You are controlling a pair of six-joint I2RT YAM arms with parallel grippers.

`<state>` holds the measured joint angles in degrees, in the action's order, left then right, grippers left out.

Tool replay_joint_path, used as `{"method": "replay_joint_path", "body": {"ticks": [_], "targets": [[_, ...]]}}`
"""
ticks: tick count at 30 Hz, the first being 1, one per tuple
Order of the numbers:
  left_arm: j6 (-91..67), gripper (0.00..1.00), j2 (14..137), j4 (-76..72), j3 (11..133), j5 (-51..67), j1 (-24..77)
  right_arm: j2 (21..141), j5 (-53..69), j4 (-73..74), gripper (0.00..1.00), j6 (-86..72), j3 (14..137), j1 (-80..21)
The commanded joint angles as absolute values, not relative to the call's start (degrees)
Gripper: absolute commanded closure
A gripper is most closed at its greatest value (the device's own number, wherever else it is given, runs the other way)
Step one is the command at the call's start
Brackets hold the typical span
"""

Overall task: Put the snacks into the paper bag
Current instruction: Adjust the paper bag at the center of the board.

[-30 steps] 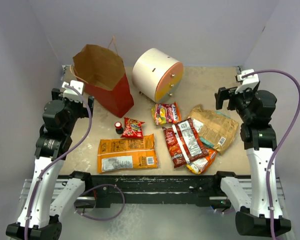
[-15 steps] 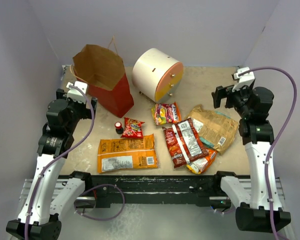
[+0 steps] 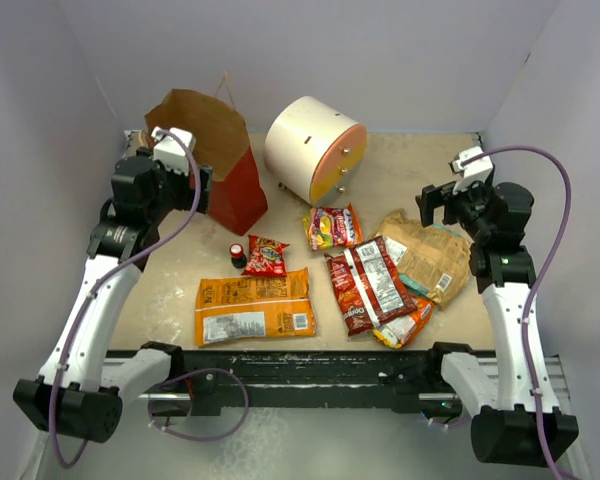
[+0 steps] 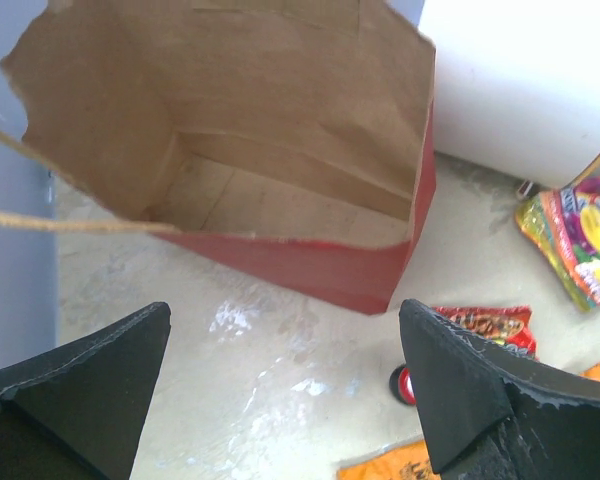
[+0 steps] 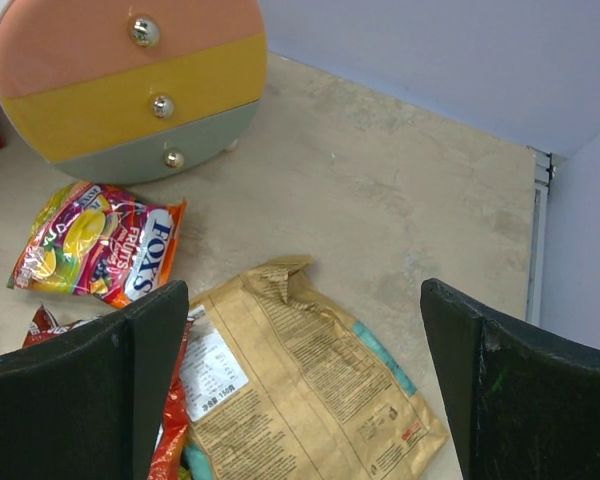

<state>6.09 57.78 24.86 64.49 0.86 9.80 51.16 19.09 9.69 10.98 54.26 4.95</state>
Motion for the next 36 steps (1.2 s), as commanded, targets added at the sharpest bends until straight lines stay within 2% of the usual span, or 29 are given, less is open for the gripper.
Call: {"method": "replay_joint_path", "body": {"ticks": [1,5,13,25,36], "targets": [[-1.7,0.01,62.75,22.29,72.16,0.4,10.28,49.13,19.96,6.28,0.0,12.7,54.47,5.27],[-8.37,0.01,67.83,24.0,76.31,-3.48,10.28,48.71,20.7,6.41,0.0,12.74,53.59,5.27],[-20.05,0.14,69.09,25.92,75.66,-7.33,9.52,49.3,22.48,6.6,0.0,12.74,53.2,5.27],[-26.36,0.12,70.12,27.74,74.73,-6.68,7.57,49.07,24.64,6.98,0.0,13.4,52.58,5.27],[-31.41,0.17,74.74,28.85,76.78,-5.72,7.21,48.76,25.96,7.34,0.0,13.86,51.96,5.32]]}}
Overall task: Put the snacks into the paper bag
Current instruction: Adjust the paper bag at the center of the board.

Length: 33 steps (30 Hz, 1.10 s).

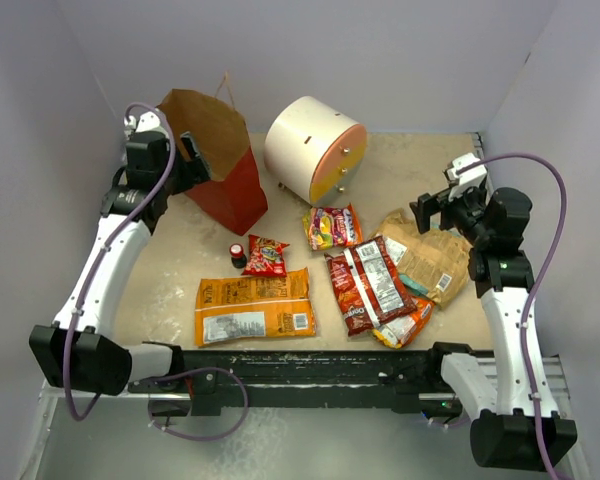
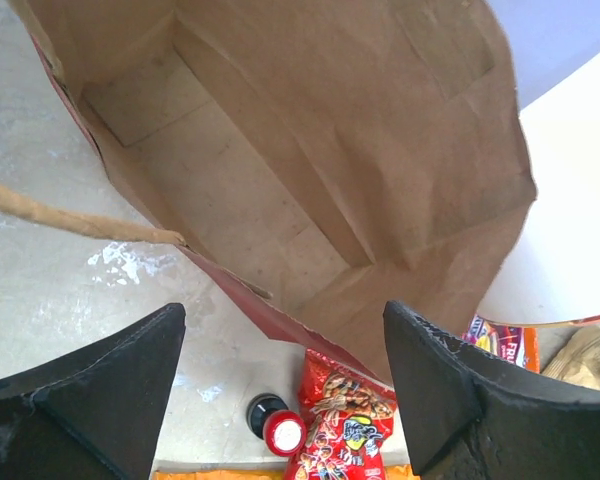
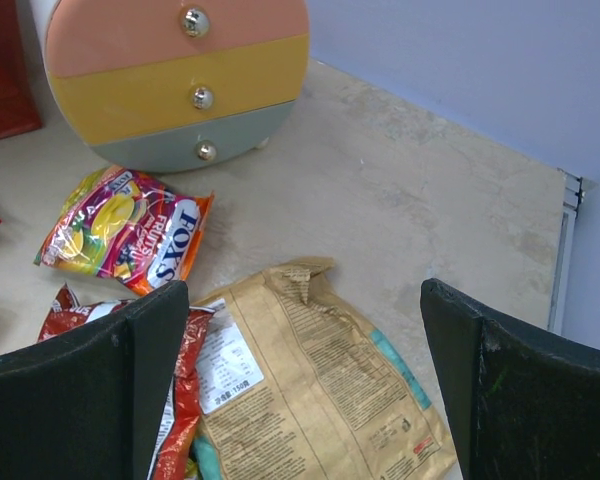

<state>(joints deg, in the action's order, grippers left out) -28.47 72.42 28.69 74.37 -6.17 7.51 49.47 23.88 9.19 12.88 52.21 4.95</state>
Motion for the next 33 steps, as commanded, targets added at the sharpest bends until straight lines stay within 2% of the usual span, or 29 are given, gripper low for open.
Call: {"method": "replay_joint_path", "body": {"ticks": [1,8,26,33], "targets": [[-31.81,0.18,75.41,29.02,77.01,-5.63,7.11,48.78,26.13,7.38,0.0,13.88,51.87,5.36],[-33.55,0.28,77.71,29.29,77.45,-6.06,6.73,48.47,26.65,7.56,0.0,14.31,51.68,5.43],[-18.74,0.68,77.53,27.74,78.95,-9.42,5.73,49.22,27.79,8.0,0.0,14.62,51.86,5.45],[-7.27,0.75,77.68,28.76,81.48,-8.34,5.71,49.72,28.08,8.09,0.0,14.87,51.86,5.45]]}}
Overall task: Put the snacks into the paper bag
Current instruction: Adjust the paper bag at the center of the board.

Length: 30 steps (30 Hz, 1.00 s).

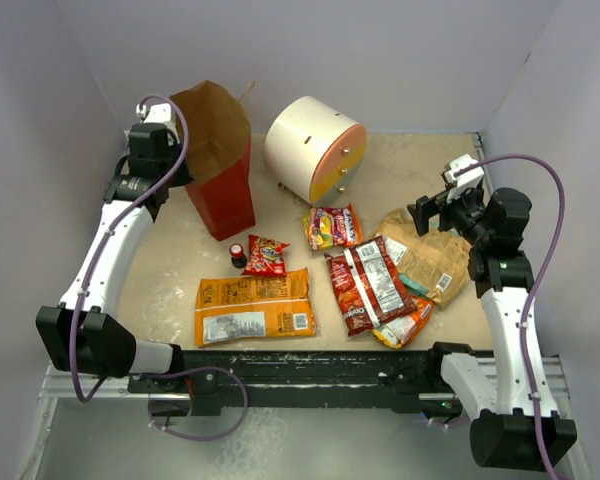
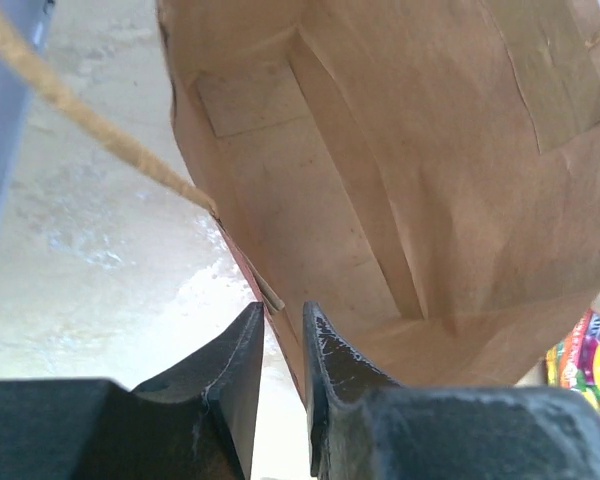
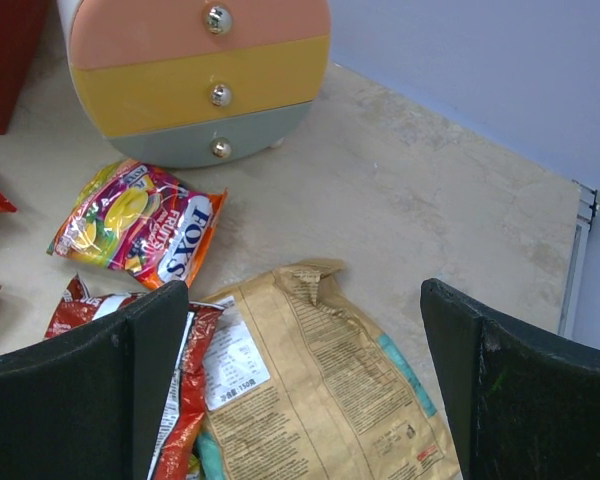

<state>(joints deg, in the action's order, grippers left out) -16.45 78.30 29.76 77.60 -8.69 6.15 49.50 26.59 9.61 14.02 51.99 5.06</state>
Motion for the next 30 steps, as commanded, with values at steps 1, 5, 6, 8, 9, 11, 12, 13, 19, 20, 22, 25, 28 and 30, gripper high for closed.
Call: {"method": "replay_joint_path", "body": {"ticks": [1,5,6,8,9,11,12,13,19,20,22,25,28,30], "targets": [[-4.82,0.77,77.92,29.25,82.0,-7.46,5.71,49.81,28.12,8.09,0.0,14.92,51.86,5.45],[1.62,0.88,78.5,32.48,83.69,-7.44,5.58,50.07,28.22,8.18,0.0,14.98,51.86,5.45],[3.07,0.9,78.34,33.04,83.82,-6.75,5.54,50.09,28.24,8.22,0.0,15.06,51.86,5.45],[5.29,0.93,77.66,34.28,83.72,-5.42,5.49,50.16,28.3,8.24,0.0,15.13,51.76,5.41],[6.29,0.94,77.31,34.85,83.71,-4.72,5.45,50.18,28.3,8.26,0.0,15.15,51.72,5.44],[8.32,0.96,76.56,36.03,83.76,-3.8,5.45,50.13,28.27,8.26,0.0,15.32,51.69,5.45],[9.33,0.96,76.21,36.46,83.74,-3.64,5.45,50.15,28.26,8.31,0.0,15.43,51.68,5.45],[10.27,0.97,75.94,36.76,83.52,-3.56,5.37,50.18,28.31,8.29,0.0,15.51,51.68,5.45],[12.71,1.0,76.39,38.54,83.2,-2.48,4.78,50.28,28.4,8.52,0.0,15.94,51.61,5.45],[12.86,1.0,76.69,39.08,83.35,-2.12,4.63,50.21,28.35,8.57,0.0,16.0,51.59,5.45],[13.08,1.0,76.73,39.82,83.63,-1.29,4.33,50.11,28.3,8.54,0.0,16.16,51.52,5.45],[13.11,0.94,76.92,39.63,83.59,-1.64,4.02,50.18,28.43,8.61,0.0,16.32,51.53,5.45],[12.85,0.8,77.73,38.98,83.53,-2.43,3.64,50.19,28.6,8.7,0.0,16.35,51.49,5.45],[12.33,0.73,78.18,38.44,83.38,-2.7,3.24,50.09,28.78,8.75,0.0,16.43,51.42,5.45]]}}
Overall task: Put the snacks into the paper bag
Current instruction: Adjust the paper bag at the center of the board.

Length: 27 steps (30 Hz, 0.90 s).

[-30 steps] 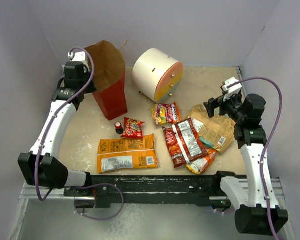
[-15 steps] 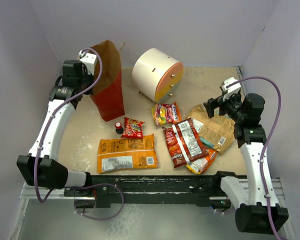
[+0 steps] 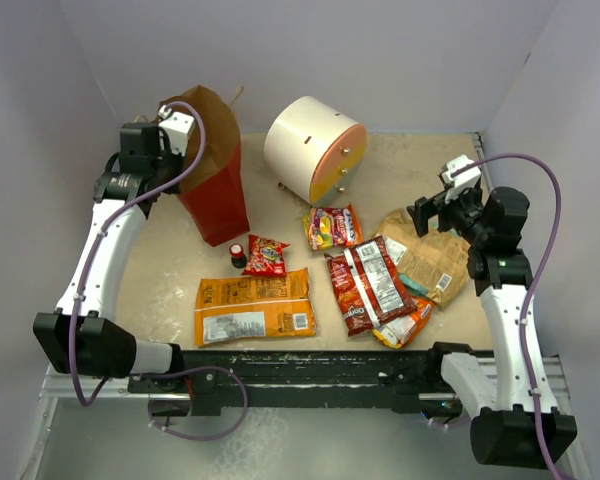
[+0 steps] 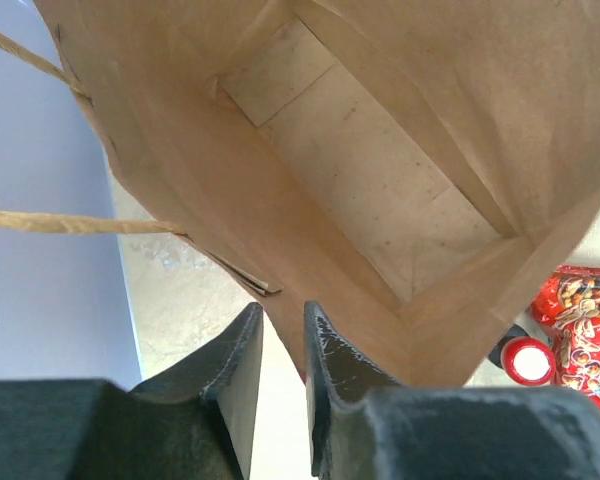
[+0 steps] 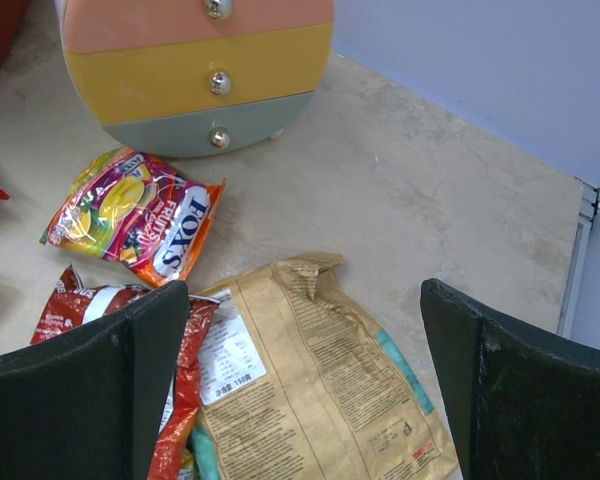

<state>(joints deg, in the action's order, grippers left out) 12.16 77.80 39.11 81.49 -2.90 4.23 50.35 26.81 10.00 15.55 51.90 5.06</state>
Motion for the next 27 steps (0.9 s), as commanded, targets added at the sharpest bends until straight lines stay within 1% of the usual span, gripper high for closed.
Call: {"method": "replay_joint_path", "body": {"ticks": [1,5,8,12,19,27], "targets": [[12.16,0.7,78.29,38.07,83.24,-2.8,2.99,50.05,28.89,8.67,0.0,16.39,51.31,5.45],[12.25,0.59,78.63,35.98,82.31,-3.67,2.56,50.18,29.2,8.7,0.0,16.55,51.24,5.45],[12.64,0.58,79.67,34.9,82.24,-4.33,2.14,50.14,29.39,8.79,0.0,16.61,51.24,5.44],[12.86,0.59,81.54,34.17,82.6,-4.48,1.89,49.99,29.36,8.86,0.0,16.64,51.24,5.45],[13.72,0.7,81.41,34.47,82.11,-4.55,1.58,50.09,29.36,8.89,0.0,16.87,51.24,5.45],[18.72,0.98,80.32,39.96,84.12,-2.19,1.58,50.16,29.42,8.88,0.0,16.86,51.24,5.45]]}}
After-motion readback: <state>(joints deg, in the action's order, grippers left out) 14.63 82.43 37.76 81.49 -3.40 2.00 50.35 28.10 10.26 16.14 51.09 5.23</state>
